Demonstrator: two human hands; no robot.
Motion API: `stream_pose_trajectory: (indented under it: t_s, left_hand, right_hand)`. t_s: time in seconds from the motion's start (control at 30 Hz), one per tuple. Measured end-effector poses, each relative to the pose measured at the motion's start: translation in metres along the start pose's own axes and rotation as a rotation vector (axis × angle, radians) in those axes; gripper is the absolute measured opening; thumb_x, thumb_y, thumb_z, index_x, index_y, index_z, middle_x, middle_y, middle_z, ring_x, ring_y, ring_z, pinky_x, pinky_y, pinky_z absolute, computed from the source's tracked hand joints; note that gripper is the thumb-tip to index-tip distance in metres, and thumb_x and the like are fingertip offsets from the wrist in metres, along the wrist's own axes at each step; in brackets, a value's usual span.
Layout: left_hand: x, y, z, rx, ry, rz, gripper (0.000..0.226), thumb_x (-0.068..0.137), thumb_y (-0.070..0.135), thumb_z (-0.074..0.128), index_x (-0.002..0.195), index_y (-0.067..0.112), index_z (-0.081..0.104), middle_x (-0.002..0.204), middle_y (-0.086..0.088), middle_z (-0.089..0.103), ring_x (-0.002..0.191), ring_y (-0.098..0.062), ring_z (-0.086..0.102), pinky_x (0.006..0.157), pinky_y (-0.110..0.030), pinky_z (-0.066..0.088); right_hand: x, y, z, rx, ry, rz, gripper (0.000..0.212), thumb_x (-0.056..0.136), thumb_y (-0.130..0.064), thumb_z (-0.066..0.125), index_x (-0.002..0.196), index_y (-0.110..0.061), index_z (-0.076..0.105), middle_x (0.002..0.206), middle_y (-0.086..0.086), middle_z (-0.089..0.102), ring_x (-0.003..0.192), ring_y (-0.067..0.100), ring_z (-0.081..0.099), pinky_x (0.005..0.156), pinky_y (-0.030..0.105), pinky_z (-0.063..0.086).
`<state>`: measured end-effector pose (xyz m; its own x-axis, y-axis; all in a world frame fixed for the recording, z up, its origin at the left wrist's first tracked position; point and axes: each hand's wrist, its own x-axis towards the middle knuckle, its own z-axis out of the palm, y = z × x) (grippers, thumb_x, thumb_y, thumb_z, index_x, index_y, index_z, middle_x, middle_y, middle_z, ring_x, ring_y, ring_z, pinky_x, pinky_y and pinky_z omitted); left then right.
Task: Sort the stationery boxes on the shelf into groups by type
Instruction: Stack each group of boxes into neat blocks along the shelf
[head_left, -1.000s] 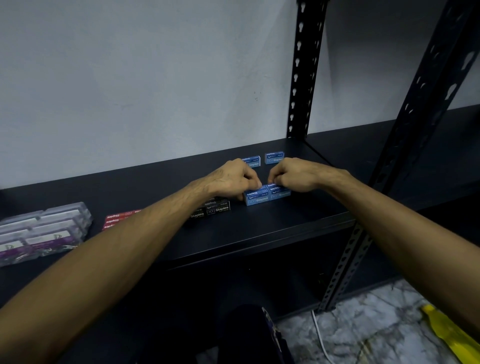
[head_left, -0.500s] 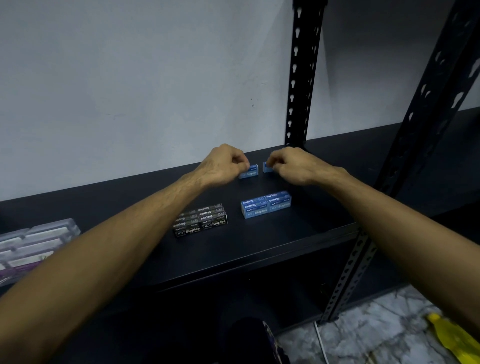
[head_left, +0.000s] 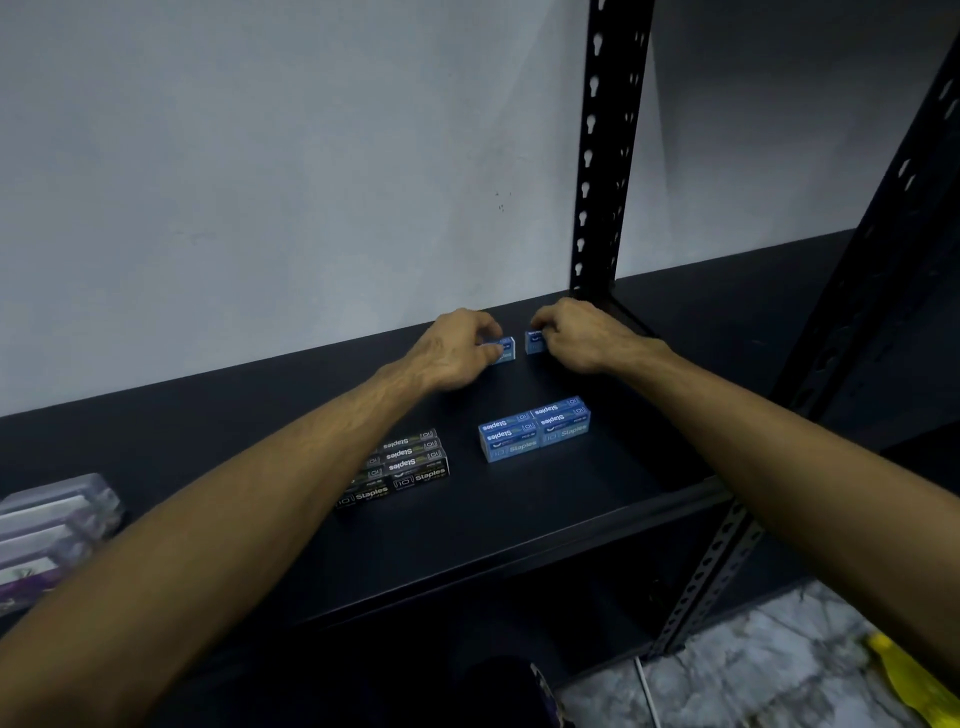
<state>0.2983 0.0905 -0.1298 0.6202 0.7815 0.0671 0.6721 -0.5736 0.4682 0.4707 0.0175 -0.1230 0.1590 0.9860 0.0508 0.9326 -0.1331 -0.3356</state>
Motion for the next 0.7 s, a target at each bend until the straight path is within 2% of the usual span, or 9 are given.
stream_pose_trajectory:
  t_s: [0.13, 0.3, 0.43, 0.57, 0.7]
  left_hand:
    - [0.0038, -0.0034, 0.0027, -0.045, 0.029, 0.005, 0.019, 0.096, 0.020, 0.061, 0.112, 0.017, 0.070, 0.107, -0.002, 0.071, 0.096, -0.015, 0.064, 0.086, -0.026, 0.049]
    - [0.0061, -0.0055, -0.0012, -0.052, 0.001, 0.029, 0.016, 0.094, 0.019, 0.062, 0.107, 0.017, 0.072, 0.085, 0.003, 0.068, 0.067, -0.003, 0.059, 0.068, -0.020, 0.044]
    - [0.0045, -0.0056, -0.0012, -0.066, -0.011, 0.035, 0.017, 0.094, 0.018, 0.062, 0.107, 0.017, 0.072, 0.080, 0.004, 0.066, 0.064, -0.003, 0.059, 0.064, -0.018, 0.044]
    - [0.0036, -0.0047, -0.0031, -0.071, -0.027, 0.040, 0.017, 0.095, 0.018, 0.062, 0.108, 0.018, 0.072, 0.084, 0.002, 0.069, 0.062, -0.003, 0.060, 0.059, -0.014, 0.044]
    - [0.0009, -0.0018, -0.0029, -0.085, -0.019, 0.027, 0.015, 0.097, 0.021, 0.058, 0.103, 0.019, 0.072, 0.068, 0.007, 0.064, 0.058, -0.007, 0.060, 0.056, -0.015, 0.044]
  right_hand:
    - [0.0039, 0.0027, 0.0032, 0.062, -0.008, -0.018, 0.037, 0.094, -0.006, 0.041, 0.118, -0.014, 0.068, 0.123, 0.009, 0.066, 0.110, 0.024, 0.060, 0.089, 0.031, 0.045]
    - [0.0072, 0.0028, 0.0043, 0.112, -0.035, -0.045, 0.038, 0.095, -0.008, 0.041, 0.116, -0.020, 0.069, 0.112, 0.001, 0.065, 0.099, 0.016, 0.057, 0.088, 0.029, 0.043]
    - [0.0077, 0.0022, 0.0056, 0.134, -0.043, -0.053, 0.036, 0.096, -0.009, 0.040, 0.113, -0.022, 0.070, 0.102, -0.003, 0.061, 0.097, 0.016, 0.058, 0.083, 0.029, 0.042]
    - [0.0080, 0.0019, 0.0074, 0.138, -0.055, -0.065, 0.035, 0.098, -0.011, 0.039, 0.113, -0.023, 0.069, 0.104, -0.002, 0.062, 0.096, 0.017, 0.059, 0.084, 0.032, 0.046]
    - [0.0081, 0.0022, 0.0064, 0.151, -0.072, -0.068, 0.035, 0.099, -0.012, 0.040, 0.113, -0.024, 0.069, 0.105, -0.002, 0.063, 0.096, 0.015, 0.058, 0.082, 0.030, 0.043]
